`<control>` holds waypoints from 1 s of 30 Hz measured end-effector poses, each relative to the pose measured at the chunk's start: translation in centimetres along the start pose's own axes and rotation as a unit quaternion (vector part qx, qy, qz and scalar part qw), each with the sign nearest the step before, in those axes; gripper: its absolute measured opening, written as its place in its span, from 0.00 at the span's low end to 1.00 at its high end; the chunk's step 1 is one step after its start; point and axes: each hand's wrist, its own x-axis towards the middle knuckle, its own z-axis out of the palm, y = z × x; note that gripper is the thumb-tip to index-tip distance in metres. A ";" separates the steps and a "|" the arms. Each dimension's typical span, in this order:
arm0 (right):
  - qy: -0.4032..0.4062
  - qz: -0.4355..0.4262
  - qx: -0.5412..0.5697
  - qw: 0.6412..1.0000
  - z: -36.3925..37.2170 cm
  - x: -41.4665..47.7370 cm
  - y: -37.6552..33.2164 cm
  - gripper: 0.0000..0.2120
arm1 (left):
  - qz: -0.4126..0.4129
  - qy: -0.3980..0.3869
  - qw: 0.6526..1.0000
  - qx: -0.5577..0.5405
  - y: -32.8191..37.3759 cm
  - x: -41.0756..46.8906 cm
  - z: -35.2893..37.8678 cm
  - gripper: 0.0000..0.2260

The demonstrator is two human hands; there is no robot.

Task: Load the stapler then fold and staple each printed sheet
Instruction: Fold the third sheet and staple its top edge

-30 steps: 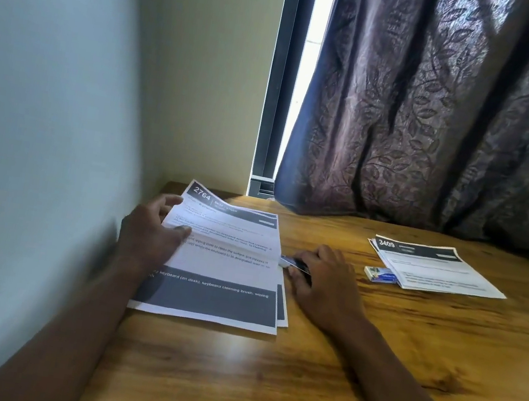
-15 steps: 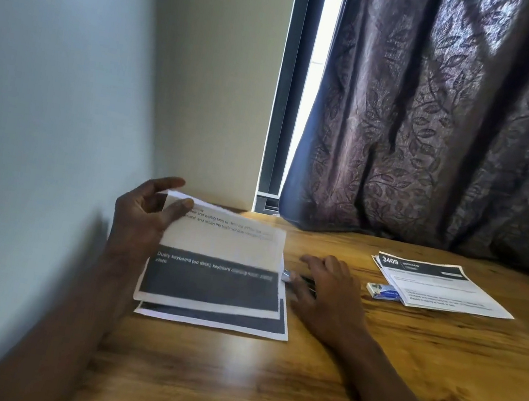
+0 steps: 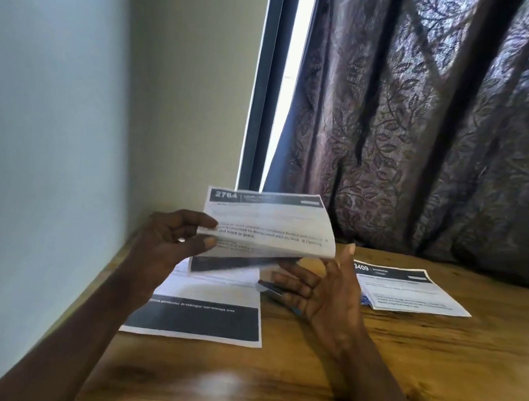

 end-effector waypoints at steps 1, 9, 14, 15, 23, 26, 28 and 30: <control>-0.002 -0.001 0.000 1.000 -0.7 0.1 -0.2 0.39 | -0.004 -0.020 1.000 0.018 -0.2 -0.1 -0.2 0.10; 0.082 -0.001 -0.048 0.995 -2.6 0.6 -0.2 0.35 | -0.118 -0.151 0.979 0.072 -1.7 -0.1 -2.7 0.29; 0.038 -0.039 -0.099 0.994 -2.4 0.4 -0.2 0.24 | -0.151 -0.112 0.975 0.118 -2.1 -0.7 -1.8 0.29; 0.032 -0.035 -0.099 0.994 -2.4 0.5 -0.3 0.24 | -0.151 -0.089 0.978 0.113 -2.2 -0.7 -1.4 0.30; -0.025 0.018 -0.116 0.993 -2.0 0.0 -0.3 0.23 | -0.155 -0.004 0.987 0.048 -3.9 -0.4 -0.5 0.19; -0.031 0.006 -0.112 0.993 -1.6 -0.2 -0.3 0.23 | -0.145 -0.015 0.988 0.057 -3.8 -0.6 -0.3 0.20; -0.035 -0.020 -0.134 0.990 -1.5 -0.2 -0.3 0.25 | -0.141 -0.027 0.986 0.084 -3.7 -0.6 -0.3 0.20; -0.040 -0.040 -0.153 0.987 -1.6 -0.1 -0.3 0.26 | -0.123 -0.034 0.980 0.155 -3.9 -0.6 -0.4 0.21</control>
